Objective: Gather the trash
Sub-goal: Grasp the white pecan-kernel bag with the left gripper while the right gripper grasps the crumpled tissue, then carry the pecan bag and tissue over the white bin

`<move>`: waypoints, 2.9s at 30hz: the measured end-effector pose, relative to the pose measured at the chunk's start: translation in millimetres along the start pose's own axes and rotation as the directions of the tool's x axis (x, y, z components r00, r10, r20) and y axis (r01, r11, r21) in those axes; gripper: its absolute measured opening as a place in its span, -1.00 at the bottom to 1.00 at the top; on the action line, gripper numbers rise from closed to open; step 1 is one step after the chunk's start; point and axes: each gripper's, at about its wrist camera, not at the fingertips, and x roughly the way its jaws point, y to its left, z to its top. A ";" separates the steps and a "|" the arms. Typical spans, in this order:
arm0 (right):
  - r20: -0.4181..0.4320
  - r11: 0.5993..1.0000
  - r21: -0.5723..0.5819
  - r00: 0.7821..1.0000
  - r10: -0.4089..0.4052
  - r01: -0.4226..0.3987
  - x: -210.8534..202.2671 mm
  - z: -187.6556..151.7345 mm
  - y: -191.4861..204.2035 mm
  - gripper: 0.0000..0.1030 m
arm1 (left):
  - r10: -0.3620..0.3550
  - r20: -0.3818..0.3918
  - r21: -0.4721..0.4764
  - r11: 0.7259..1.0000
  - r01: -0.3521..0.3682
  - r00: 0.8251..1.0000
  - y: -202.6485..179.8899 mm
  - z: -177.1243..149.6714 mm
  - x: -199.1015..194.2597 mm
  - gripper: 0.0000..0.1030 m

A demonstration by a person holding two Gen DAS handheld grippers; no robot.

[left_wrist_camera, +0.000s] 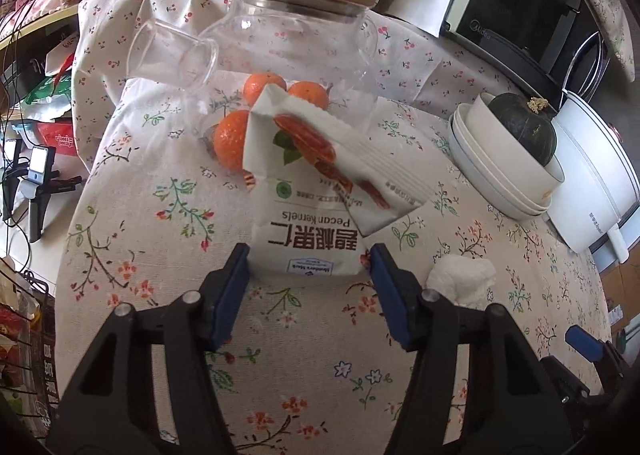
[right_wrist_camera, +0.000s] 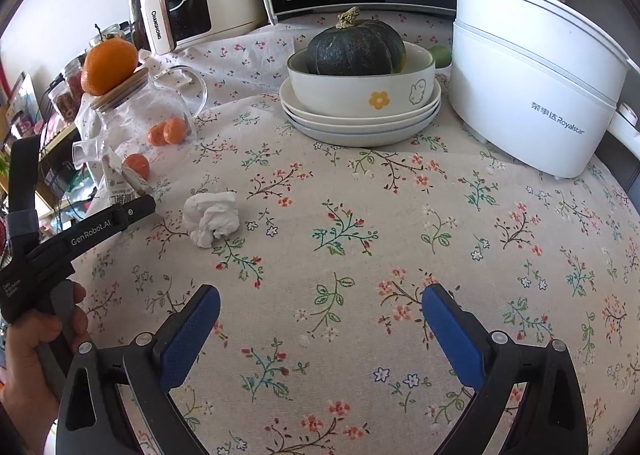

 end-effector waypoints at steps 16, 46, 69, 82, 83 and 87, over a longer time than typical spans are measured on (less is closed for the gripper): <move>0.026 0.999 -0.047 0.999 0.021 -0.020 31.7 19.5 50.4 0.96 | 0.036 -0.053 0.040 0.999 -0.034 0.998 27.0 -10.9 -41.4 0.20; 0.032 0.992 -0.091 0.995 0.096 -0.092 29.0 25.5 58.6 -0.38 | 0.056 -0.021 0.140 0.989 -0.053 0.998 11.3 -23.7 -77.1 0.20; 0.095 0.999 -0.023 0.995 -0.032 0.034 -70.0 1.2 -43.7 -0.38 | -0.067 -0.030 0.277 0.958 0.072 0.997 -80.2 -42.0 -85.7 0.20; 0.098 0.993 0.050 0.989 -0.114 0.110 -123.7 -25.6 -115.2 -0.38 | -0.156 -0.057 0.350 0.922 0.166 0.986 -150.9 -66.1 -100.0 0.20; 0.099 0.992 0.054 0.988 -0.123 0.118 -128.1 -28.1 -119.9 -0.38 | -0.161 -0.061 0.358 0.918 0.172 0.985 -156.4 -68.9 -100.6 0.20; 0.097 0.987 0.083 0.984 -0.147 0.140 -145.5 -39.1 -141.4 -0.38 | -0.179 -0.072 0.395 0.898 0.193 0.981 -178.6 -79.9 -103.5 0.20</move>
